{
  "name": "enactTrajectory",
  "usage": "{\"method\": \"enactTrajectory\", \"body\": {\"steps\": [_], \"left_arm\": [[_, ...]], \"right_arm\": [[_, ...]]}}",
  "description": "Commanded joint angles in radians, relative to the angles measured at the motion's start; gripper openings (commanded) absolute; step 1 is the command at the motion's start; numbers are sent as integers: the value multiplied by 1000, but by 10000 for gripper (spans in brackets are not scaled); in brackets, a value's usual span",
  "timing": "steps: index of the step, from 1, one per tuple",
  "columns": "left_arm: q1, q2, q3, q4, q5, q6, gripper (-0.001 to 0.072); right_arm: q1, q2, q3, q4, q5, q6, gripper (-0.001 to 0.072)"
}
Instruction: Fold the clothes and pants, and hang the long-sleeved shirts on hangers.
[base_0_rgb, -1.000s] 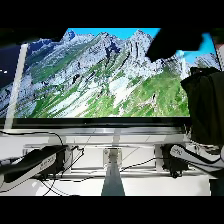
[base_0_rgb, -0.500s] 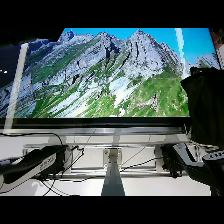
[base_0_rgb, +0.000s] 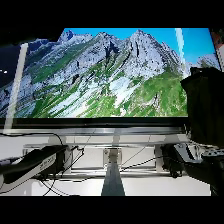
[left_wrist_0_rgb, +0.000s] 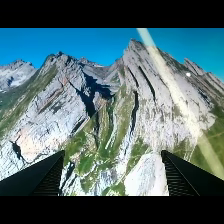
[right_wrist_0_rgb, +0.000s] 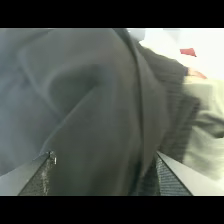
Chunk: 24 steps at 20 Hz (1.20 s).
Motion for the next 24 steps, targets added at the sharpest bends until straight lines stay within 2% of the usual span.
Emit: {"method": "enactTrajectory", "body": {"steps": [1,2,3,6,7,8,10,12,15,17,19,24], "left_arm": [[1,1,0,0,0,0,694],[1,1,0,0,0,0,694],[1,1,0,0,0,0,694],[1,1,0,0,0,0,694],[1,1,0,0,0,0,694],[1,1,0,0,0,0,694],[1,1,0,0,0,0,694],[1,1,0,0,0,0,694],[1,1,0,0,0,0,694],[1,1,0,0,0,0,694],[1,1,0,0,0,0,694],[1,1,0,0,0,0,694]], "right_arm": [[-3,1,0,27,-18,14,691],[-3,1,0,64,-46,14,688],[-3,1,3,119,-77,13,637],[57,1,5,315,-182,-30,269],[106,1,5,354,-203,-76,115],[178,1,5,378,-214,-161,21],[371,1,5,336,-229,-282,21],[604,1,5,202,-260,-293,20],[951,0,5,-89,-316,-292,20],[1117,0,5,-254,-340,-291,20],[1191,0,5,-299,-361,-292,20],[1201,0,5,-293,-378,-292,22]]}}
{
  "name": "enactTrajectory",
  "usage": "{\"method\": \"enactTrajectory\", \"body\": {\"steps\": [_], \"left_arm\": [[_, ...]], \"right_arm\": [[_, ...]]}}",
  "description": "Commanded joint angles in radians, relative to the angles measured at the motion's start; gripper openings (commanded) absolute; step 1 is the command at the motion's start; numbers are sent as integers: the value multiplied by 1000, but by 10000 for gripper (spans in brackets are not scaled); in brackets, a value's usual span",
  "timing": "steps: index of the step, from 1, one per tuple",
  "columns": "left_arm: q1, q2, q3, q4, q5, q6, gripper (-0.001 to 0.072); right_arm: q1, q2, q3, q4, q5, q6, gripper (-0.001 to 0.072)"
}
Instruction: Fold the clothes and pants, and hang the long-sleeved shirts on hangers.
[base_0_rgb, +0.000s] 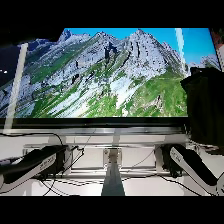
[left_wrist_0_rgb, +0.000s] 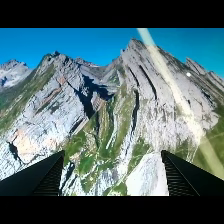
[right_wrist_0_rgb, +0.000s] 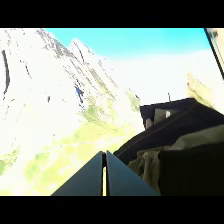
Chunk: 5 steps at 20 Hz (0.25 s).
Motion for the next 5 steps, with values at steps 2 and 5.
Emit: {"method": "enactTrajectory", "body": {"steps": [2,5], "left_arm": [[1,1,0,0,0,0,694],[1,1,0,0,0,0,694]], "right_arm": [[39,0,1,-41,-18,-2,22],[39,0,1,-41,-18,-2,22]]}}
